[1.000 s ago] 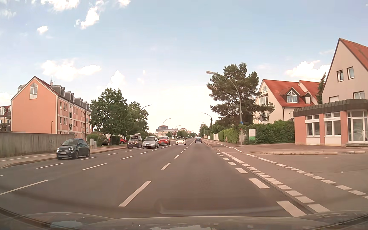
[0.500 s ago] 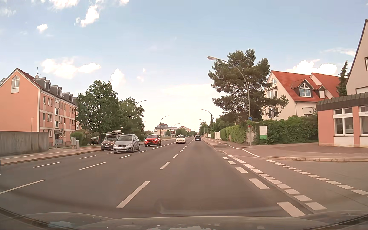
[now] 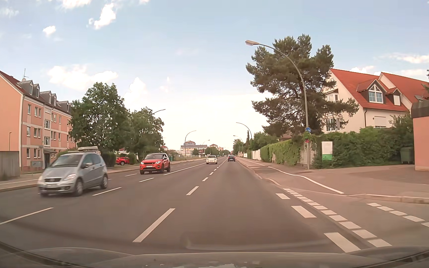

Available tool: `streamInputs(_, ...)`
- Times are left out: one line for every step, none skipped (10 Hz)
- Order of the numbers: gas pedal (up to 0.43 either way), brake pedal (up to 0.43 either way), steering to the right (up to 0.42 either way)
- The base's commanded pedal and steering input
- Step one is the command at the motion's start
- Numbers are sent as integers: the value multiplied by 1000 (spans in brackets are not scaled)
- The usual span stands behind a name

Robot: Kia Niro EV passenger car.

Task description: Follow the waypoints while adhering to traffic rules and regulations

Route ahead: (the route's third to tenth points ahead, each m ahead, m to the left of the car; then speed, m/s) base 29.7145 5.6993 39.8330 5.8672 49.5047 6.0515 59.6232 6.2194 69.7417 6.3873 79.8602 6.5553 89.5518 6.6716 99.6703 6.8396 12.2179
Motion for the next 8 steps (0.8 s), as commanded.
streamInputs(67, 18, 1)
streamInputs(67, 18, 1)
streamInputs(67, 18, 1)
streamInputs(67, 18, 1)
streamInputs(67, 18, 1)
streamInputs(67, 18, 1)
streamInputs(67, 18, 1)
streamInputs(67, 18, 0)
